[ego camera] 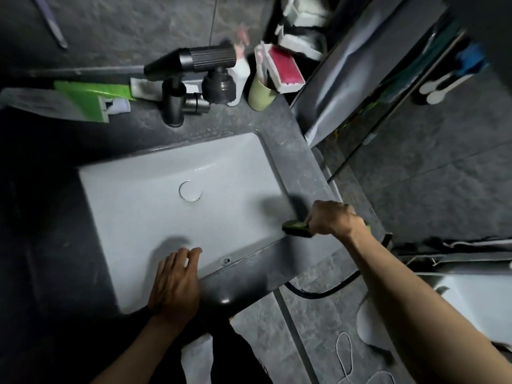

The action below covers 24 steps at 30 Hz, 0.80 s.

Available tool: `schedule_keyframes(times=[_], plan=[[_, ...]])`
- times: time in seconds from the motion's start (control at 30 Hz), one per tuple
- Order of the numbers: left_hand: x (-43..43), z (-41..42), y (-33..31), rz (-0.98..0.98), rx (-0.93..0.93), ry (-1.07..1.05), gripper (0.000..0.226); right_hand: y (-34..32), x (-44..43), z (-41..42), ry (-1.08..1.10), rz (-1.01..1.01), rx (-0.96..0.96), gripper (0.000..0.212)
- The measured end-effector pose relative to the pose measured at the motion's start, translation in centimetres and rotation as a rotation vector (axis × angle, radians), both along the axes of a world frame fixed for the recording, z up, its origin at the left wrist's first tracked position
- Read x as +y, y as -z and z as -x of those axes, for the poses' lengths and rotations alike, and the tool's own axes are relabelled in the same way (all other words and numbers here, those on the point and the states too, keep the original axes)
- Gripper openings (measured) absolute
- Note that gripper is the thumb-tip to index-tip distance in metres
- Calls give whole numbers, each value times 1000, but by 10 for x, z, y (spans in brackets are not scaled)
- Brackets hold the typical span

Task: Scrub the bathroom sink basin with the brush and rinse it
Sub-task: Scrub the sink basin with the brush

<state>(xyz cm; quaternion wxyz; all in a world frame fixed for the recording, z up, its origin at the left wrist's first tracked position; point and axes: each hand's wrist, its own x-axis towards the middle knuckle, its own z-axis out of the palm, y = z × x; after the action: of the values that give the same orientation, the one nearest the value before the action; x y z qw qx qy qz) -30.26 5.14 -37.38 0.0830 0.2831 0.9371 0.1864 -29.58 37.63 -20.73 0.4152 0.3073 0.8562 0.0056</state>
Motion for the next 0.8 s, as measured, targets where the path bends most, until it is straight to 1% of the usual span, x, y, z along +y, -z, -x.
schedule_keyframes(times=[0.07, 0.13, 0.2, 0.27, 0.33, 0.4, 0.47, 0.53, 0.6, 0.67, 0.7, 0.8], plan=[[-1, 1, 2, 3, 1, 16, 51, 0, -5, -5, -89, -109, 59, 36], [-1, 1, 4, 23, -11, 34, 54, 12, -12, -13, -239, -259, 152, 25], [0, 2, 5, 46, -26, 26, 57, 21, -18, -24, -330, -344, 199, 25], [1, 2, 4, 38, -35, 9, 60, 29, -20, -33, -340, -358, 236, 26], [4, 2, 1, 16, -42, 20, 65, 34, -22, -37, -259, -317, 250, 29], [11, 3, -4, 0, -57, 27, 72, 40, -26, -42, -111, -255, 281, 34], [24, 6, -7, -20, -75, 54, 75, 43, -30, -46, 39, -212, 324, 32], [44, 10, -10, -68, -89, 113, 65, 45, -30, -49, 166, -165, 353, 25], [66, 11, -12, -121, -91, 168, 44, 45, -30, -51, 272, -123, 388, 24], [92, 4, -12, -141, -82, 201, 25, 47, -30, -53, 289, -120, 387, 26], [106, -1, -11, -135, -93, 205, 22, 48, -31, -55, 278, -123, 376, 27], [137, -19, -3, -58, -100, 215, 24, 54, -35, -64, 255, -162, 377, 29]])
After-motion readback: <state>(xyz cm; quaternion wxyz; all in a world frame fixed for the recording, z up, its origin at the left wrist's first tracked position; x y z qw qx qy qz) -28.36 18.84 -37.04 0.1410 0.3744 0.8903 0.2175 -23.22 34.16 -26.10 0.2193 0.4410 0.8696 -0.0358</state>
